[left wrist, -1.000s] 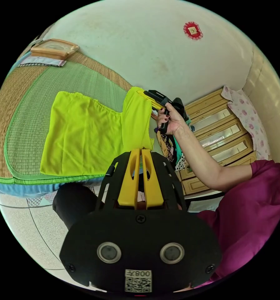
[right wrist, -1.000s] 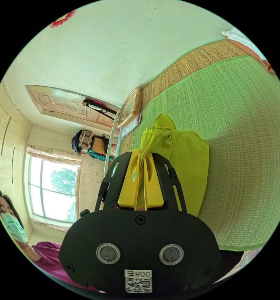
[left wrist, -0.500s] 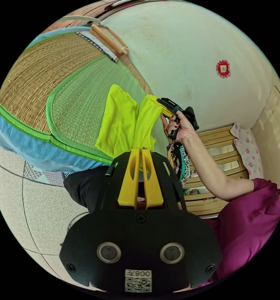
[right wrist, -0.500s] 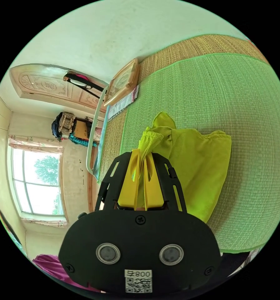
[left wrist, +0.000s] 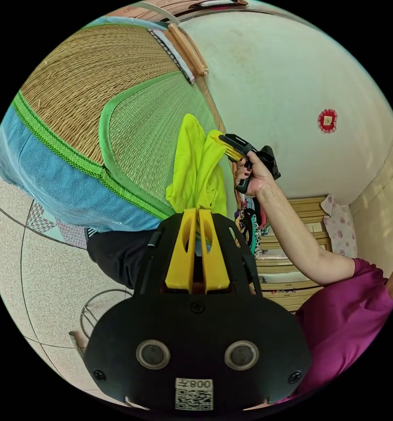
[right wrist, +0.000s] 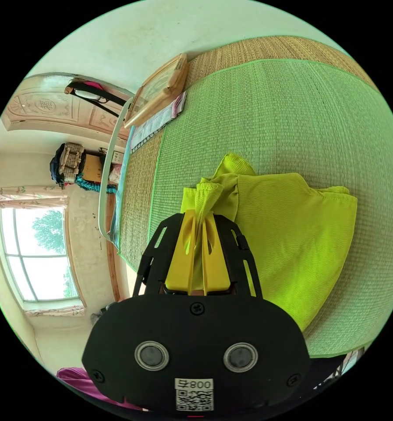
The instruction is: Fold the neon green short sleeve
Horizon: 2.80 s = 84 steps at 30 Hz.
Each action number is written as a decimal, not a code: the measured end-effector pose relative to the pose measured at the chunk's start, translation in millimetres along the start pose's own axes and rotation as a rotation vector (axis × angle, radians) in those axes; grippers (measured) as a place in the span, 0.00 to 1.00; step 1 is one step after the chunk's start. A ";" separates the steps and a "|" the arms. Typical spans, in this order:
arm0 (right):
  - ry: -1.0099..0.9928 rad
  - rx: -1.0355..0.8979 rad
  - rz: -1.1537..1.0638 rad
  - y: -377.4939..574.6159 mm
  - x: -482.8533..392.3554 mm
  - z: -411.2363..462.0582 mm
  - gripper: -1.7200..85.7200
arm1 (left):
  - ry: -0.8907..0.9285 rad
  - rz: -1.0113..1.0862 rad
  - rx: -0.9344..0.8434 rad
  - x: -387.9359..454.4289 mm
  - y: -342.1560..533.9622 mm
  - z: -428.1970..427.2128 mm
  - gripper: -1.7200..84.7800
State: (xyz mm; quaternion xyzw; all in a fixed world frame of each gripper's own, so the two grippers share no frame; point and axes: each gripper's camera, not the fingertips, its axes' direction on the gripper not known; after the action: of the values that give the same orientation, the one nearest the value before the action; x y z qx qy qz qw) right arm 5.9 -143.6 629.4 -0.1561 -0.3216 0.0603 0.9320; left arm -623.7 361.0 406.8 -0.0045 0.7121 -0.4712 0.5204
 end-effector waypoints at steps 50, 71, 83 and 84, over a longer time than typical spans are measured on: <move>-0.087 -0.131 -0.281 -1.6 -9.8 68.2 0.05 | -0.032 0.036 0.057 38.7 17.3 -90.4 0.04; -0.011 -0.154 -0.311 210.0 36.2 1.9 0.09 | -0.242 0.124 0.036 56.4 32.7 -63.5 0.04; 0.342 -0.136 -0.404 318.4 13.3 22.6 0.10 | -0.289 0.118 0.010 49.0 38.8 -43.1 0.04; 0.382 -0.129 -0.414 327.0 8.9 26.9 0.11 | -0.290 0.119 0.009 49.1 39.1 -42.2 0.04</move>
State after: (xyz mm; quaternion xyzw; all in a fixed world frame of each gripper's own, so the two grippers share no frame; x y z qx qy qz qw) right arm -7.7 173.7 546.8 -0.1546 -0.1683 -0.1821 0.9563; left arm -658.7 386.5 344.8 -0.0279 0.6263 -0.4373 0.6448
